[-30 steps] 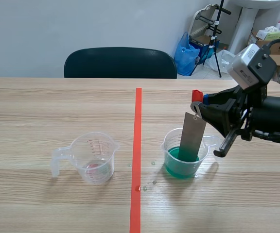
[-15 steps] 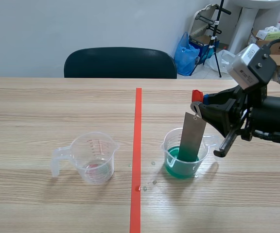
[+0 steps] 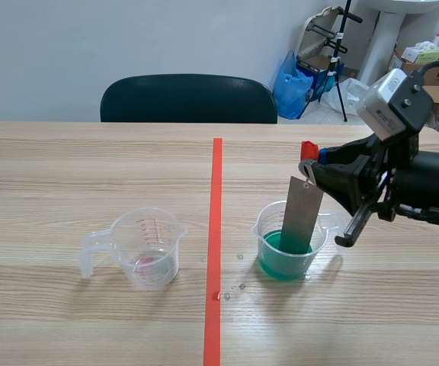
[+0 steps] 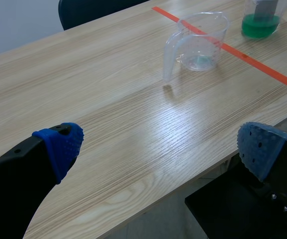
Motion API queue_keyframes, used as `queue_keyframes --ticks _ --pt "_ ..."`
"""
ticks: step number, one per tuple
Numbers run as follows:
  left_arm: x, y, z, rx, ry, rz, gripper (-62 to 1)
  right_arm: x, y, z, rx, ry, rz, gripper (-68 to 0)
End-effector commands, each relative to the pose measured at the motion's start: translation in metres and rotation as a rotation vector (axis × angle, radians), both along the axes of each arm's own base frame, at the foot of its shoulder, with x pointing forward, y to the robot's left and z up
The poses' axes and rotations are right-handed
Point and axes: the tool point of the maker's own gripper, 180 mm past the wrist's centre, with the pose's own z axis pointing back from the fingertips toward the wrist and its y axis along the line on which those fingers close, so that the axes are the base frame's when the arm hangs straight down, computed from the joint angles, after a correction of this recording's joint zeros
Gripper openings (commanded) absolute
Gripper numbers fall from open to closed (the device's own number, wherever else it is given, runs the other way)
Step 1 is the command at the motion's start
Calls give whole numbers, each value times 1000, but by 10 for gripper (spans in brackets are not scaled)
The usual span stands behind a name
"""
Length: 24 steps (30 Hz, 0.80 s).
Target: Do the redox reaction experiment
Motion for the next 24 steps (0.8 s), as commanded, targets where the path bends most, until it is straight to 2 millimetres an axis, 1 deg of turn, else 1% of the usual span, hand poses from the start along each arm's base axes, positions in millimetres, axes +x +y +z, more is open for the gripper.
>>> queue_keyframes --ticks 1,19,24 --pt "2 0 4 -9 -21 3 14 4 -1 8 0 -21 3 -667" --pt "2 0 4 -10 -21 3 14 4 -1 7 -4 -18 2 -667" --pt "2 0 4 -10 -21 3 14 4 1 14 2 -35 10 -667"
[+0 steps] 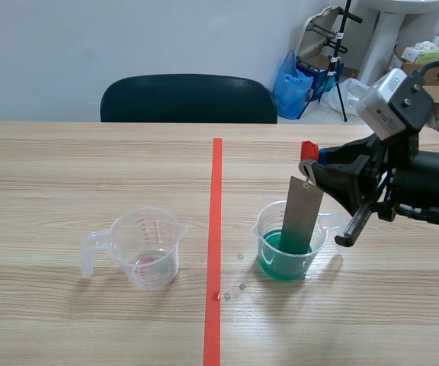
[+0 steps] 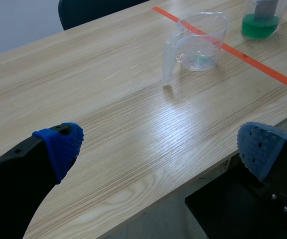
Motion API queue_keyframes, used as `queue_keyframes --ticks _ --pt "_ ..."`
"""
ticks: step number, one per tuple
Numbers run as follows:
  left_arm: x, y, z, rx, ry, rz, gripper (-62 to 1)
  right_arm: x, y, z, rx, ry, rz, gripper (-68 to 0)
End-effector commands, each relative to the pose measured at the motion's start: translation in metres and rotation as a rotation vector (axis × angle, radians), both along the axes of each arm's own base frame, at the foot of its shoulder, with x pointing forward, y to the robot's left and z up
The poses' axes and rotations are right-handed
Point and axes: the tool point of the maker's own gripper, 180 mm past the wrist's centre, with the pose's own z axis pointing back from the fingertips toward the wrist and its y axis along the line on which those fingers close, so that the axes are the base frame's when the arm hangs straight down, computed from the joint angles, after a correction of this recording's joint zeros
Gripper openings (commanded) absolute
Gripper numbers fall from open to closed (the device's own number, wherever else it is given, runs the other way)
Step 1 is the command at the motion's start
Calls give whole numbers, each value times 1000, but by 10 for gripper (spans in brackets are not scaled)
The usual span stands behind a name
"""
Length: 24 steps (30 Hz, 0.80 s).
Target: Do the redox reaction experiment
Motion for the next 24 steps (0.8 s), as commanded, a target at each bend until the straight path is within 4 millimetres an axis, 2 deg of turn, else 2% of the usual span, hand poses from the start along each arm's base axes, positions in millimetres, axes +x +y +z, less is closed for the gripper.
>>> queue_keyframes --ticks 1,24 --pt "2 0 4 -10 -21 3 14 3 2 16 2 -43 15 -667" --pt "3 0 4 -10 -23 3 14 -13 12 90 28 -118 62 -667"
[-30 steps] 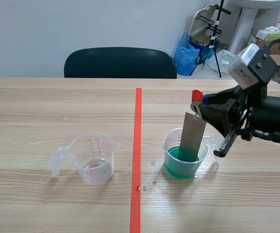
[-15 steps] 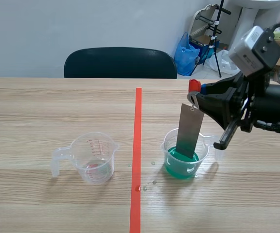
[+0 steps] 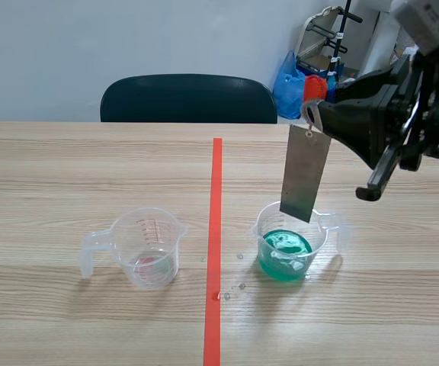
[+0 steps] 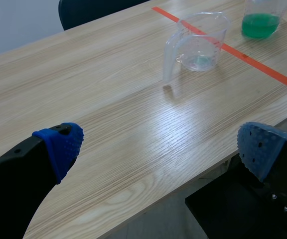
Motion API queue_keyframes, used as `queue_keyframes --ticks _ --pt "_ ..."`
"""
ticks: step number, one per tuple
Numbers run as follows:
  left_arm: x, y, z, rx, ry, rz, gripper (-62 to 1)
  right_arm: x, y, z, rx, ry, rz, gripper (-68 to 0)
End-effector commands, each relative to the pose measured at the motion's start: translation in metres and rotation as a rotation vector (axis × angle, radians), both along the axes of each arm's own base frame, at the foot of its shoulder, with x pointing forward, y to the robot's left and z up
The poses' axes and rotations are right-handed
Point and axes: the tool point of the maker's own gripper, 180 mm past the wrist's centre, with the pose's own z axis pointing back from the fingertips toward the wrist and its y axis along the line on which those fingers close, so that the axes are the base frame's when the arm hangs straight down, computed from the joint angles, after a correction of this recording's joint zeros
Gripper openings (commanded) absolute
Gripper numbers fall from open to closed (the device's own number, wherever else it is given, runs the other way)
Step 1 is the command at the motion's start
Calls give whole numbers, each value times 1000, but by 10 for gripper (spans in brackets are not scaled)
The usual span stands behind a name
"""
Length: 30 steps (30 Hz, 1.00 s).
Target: Do the redox reaction experiment
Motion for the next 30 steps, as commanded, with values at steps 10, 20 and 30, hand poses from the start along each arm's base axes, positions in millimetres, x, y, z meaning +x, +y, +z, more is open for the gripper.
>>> queue_keyframes --ticks 10,20,30 --pt "3 0 4 -11 -23 3 14 -10 7 30 -19 -25 12 -667" --pt "3 0 4 -11 -23 3 14 -19 14 45 -19 -20 32 -667" --pt "3 0 4 -11 -23 3 14 -18 10 47 -35 -22 19 -667"
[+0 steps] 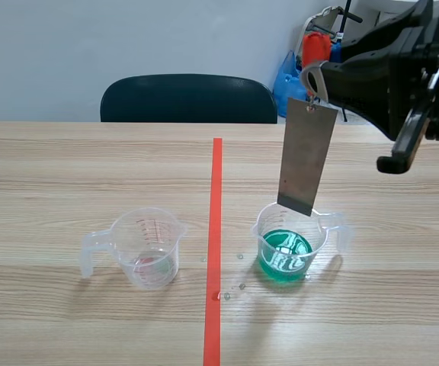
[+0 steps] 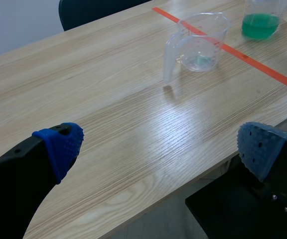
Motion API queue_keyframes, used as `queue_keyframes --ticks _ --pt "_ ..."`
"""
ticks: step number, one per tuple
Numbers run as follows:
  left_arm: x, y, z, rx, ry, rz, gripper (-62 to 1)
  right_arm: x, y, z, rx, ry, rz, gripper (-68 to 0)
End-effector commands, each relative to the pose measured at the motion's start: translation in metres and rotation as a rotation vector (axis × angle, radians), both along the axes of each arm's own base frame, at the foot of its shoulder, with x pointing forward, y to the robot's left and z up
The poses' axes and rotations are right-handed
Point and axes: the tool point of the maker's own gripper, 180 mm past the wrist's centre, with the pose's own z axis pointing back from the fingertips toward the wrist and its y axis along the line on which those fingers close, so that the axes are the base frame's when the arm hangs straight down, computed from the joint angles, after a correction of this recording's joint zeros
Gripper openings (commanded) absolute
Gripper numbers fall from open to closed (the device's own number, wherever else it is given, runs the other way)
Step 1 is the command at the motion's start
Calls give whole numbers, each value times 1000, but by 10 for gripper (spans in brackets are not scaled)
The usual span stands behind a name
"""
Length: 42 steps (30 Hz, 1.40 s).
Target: Do the redox reaction experiment
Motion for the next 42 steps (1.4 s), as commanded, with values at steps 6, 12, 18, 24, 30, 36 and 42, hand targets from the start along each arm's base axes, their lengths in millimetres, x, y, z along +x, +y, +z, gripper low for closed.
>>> queue_keyframes --ticks 6,12,18,24,30,36,42 --pt "2 0 4 -10 -21 3 14 0 0 11 12 -30 4 -667" --pt "2 0 4 -10 -21 3 14 0 0 11 12 -31 4 -667" --pt "2 0 4 -11 -21 3 14 0 0 11 12 -31 4 -667" --pt "2 0 4 -11 -20 5 14 0 0 11 12 -31 4 -667" --pt "1 0 4 -16 -17 7 14 0 0 11 12 -31 4 -667" --pt "0 0 5 -24 -21 21 14 0 0 11 12 -31 4 -667" --pt "-2 0 3 -25 -16 30 14 0 0 11 14 -31 5 -667"
